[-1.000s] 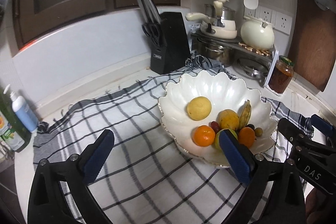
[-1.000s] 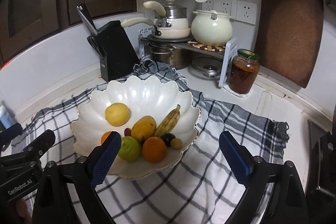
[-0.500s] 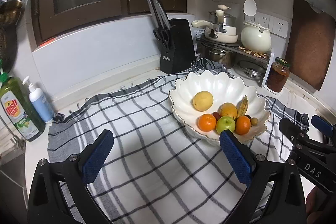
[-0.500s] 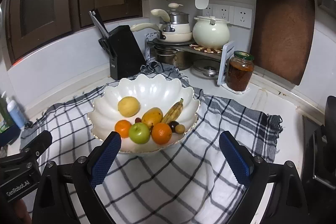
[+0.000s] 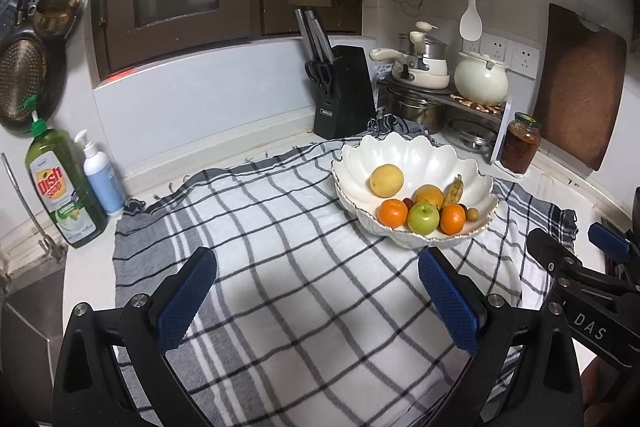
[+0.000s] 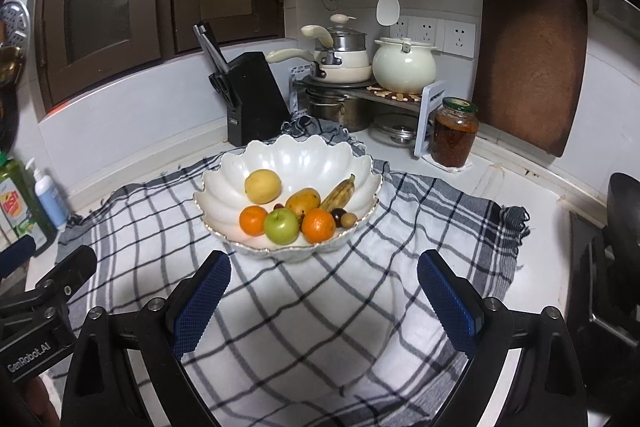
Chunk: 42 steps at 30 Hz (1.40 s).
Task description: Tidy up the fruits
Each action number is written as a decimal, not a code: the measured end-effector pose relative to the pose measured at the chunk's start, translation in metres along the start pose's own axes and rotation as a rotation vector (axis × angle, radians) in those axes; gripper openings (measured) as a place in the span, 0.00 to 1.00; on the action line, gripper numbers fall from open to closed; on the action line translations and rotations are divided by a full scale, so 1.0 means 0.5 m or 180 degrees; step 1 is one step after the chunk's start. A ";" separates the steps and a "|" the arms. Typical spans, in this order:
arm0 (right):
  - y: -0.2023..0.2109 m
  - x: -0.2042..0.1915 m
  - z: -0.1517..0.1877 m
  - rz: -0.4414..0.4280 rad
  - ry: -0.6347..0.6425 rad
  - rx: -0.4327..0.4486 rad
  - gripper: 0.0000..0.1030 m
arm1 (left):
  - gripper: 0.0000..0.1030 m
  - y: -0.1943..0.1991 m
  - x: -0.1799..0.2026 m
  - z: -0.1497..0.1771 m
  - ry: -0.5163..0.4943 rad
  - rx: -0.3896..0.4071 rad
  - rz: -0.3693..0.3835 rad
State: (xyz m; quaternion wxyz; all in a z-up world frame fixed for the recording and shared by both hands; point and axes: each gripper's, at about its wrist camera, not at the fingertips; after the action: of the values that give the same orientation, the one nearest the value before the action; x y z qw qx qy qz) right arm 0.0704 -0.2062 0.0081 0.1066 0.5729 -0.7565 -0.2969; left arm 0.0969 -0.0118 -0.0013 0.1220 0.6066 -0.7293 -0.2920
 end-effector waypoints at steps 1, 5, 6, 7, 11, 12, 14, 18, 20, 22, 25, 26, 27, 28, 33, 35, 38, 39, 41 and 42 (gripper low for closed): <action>0.007 0.001 0.005 0.0000 0.0003 0.0002 0.93 | 1.00 0.006 0.001 0.004 -0.0001 0.0003 -0.0003; 0.026 0.004 0.022 0.0003 0.0006 0.0005 0.93 | 1.00 0.028 0.001 0.021 -0.0005 0.0013 -0.0005; 0.028 0.005 0.025 0.0003 0.0005 0.0002 0.93 | 1.00 0.034 0.000 0.026 -0.0006 0.0016 -0.0010; 0.031 0.006 0.028 0.0006 0.0006 -0.0001 0.93 | 1.00 0.038 -0.001 0.028 0.0000 0.0017 -0.0015; 0.041 0.006 0.043 0.0015 0.0012 -0.0017 0.93 | 1.00 0.050 -0.004 0.040 0.0021 0.0014 -0.0022; 0.042 0.006 0.046 0.0016 0.0015 -0.0020 0.93 | 1.00 0.053 -0.005 0.044 0.0024 0.0016 -0.0026; 0.047 0.006 0.051 0.0023 0.0021 -0.0015 0.93 | 1.00 0.056 -0.005 0.049 0.0027 0.0015 -0.0034; 0.054 0.005 0.058 0.0025 0.0018 -0.0012 0.93 | 1.00 0.062 -0.005 0.059 0.0033 0.0009 -0.0034; 0.057 0.005 0.060 0.0023 0.0018 -0.0012 0.93 | 1.00 0.064 -0.005 0.061 0.0034 0.0008 -0.0032; 0.058 0.006 0.061 0.0023 0.0013 -0.0004 0.93 | 1.00 0.066 -0.006 0.062 0.0033 0.0010 -0.0037; 0.059 0.007 0.060 0.0021 0.0019 0.0002 0.93 | 1.00 0.067 -0.005 0.062 0.0037 0.0019 -0.0030; 0.060 0.008 0.060 0.0018 0.0016 0.0001 0.93 | 1.00 0.069 -0.004 0.063 0.0035 0.0024 -0.0030; 0.060 0.008 0.061 0.0014 0.0013 0.0000 0.93 | 1.00 0.071 -0.004 0.063 0.0032 0.0029 -0.0028; 0.060 0.008 0.060 0.0019 0.0018 -0.0001 0.93 | 1.00 0.073 -0.004 0.063 0.0030 0.0032 -0.0027; 0.067 0.010 0.057 0.0022 0.0011 0.0010 0.93 | 1.00 0.077 -0.003 0.062 0.0026 0.0033 -0.0022; 0.069 0.011 0.056 0.0023 0.0009 0.0011 0.93 | 1.00 0.079 -0.003 0.060 0.0030 0.0031 -0.0019; 0.068 0.011 0.056 0.0021 0.0007 0.0005 0.93 | 1.00 0.079 -0.003 0.061 0.0022 0.0030 -0.0019; 0.069 0.013 0.053 0.0020 0.0004 0.0002 0.93 | 1.00 0.080 -0.003 0.061 0.0022 0.0031 -0.0022; 0.069 0.012 0.053 0.0017 0.0005 0.0005 0.93 | 1.00 0.078 -0.002 0.061 0.0028 0.0029 -0.0025; 0.069 0.012 0.054 0.0019 0.0005 0.0005 0.93 | 1.00 0.078 -0.002 0.061 0.0033 0.0029 -0.0024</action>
State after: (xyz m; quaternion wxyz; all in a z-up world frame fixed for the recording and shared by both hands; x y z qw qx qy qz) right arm 0.0271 -0.1973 0.0049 0.1076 0.5709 -0.7584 -0.2956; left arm 0.0491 0.0012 -0.0031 0.1219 0.6114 -0.7277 -0.2860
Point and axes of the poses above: each gripper's, at about its wrist camera, not at the fingertips, and y roughly against the way its jaws point, x to its right, z to its underside, and after that the axes turned 12 degrees about -y, right-handed
